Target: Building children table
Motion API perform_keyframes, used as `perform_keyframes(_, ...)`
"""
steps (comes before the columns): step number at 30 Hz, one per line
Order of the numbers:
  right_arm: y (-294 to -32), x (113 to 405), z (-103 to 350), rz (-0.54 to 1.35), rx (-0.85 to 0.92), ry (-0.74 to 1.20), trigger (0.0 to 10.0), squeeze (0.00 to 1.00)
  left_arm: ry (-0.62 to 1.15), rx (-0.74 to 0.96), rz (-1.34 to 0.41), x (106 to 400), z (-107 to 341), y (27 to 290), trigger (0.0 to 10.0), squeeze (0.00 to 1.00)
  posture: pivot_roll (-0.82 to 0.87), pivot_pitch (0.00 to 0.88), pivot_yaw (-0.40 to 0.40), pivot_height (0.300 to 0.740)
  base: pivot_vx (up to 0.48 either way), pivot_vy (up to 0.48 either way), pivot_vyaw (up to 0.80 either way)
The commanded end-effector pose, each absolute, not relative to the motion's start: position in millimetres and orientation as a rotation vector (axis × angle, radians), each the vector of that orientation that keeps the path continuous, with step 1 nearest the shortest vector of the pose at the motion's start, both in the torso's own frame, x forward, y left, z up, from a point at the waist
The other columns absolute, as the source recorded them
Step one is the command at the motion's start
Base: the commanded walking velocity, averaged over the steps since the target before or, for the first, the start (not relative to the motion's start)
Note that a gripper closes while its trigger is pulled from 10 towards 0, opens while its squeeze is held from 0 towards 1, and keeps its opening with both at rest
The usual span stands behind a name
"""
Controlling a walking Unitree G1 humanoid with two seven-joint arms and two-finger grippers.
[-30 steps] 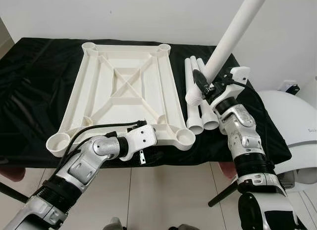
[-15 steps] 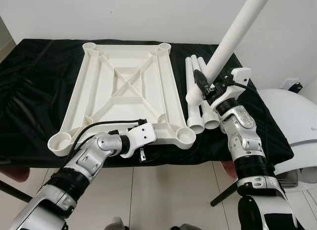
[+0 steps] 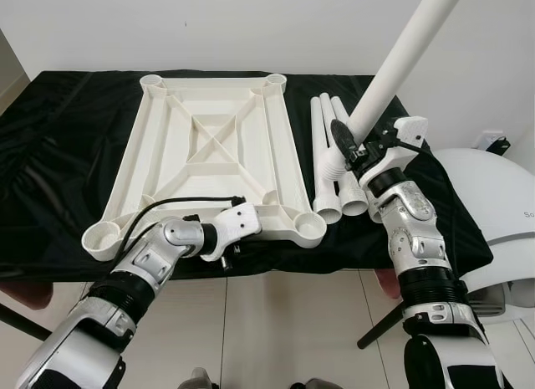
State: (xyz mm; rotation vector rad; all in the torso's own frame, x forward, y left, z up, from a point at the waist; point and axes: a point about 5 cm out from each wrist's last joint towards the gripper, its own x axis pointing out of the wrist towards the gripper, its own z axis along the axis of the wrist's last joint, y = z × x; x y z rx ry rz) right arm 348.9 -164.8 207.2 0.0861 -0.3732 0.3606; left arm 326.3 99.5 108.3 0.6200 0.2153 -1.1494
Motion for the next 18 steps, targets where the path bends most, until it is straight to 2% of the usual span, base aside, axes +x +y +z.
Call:
perform_keyframes(1,-164.6,347.2,208.5,0.361,0.081,-0.380,10.0,0.00,0.231,0.645,-1.094,333.2,110.1,110.6,0.0,0.00,0.00,0.016,0.029,0.740,0.000,0.000,0.00)
perform_keyframes(9,-163.6,346.4,208.5,0.363,0.083,-0.380,10.0,0.00,0.254,0.614,-0.921,351.9,115.1,130.5,0.0,0.00,0.00,0.011,0.029,0.740,0.000,0.000,0.00)
perform_keyframes(10,-163.6,346.2,208.6,0.363,0.083,-0.380,10.0,0.00,0.259,0.616,-0.895,354.2,115.9,133.9,3.4,0.00,0.00,0.010,0.030,0.740,0.000,0.000,0.00)
perform_keyframes(11,-163.7,345.9,208.9,0.364,0.082,-0.381,10.0,0.00,0.268,0.619,-0.855,357.1,117.4,138.2,10.0,0.00,0.00,0.008,0.030,0.740,0.000,0.000,0.00)
perform_keyframes(14,-163.9,345.3,209.4,0.366,0.078,-0.381,10.0,0.00,0.286,0.609,-0.773,363.4,121.2,146.9,10.0,0.00,0.00,0.009,0.030,0.740,0.000,0.000,0.00)
perform_keyframes(18,-164.3,344.7,208.7,0.367,0.074,-0.379,10.0,0.00,0.262,0.507,-0.678,368.7,135.7,153.5,10.0,0.00,-0.01,0.004,0.032,0.740,0.000,0.000,0.00)
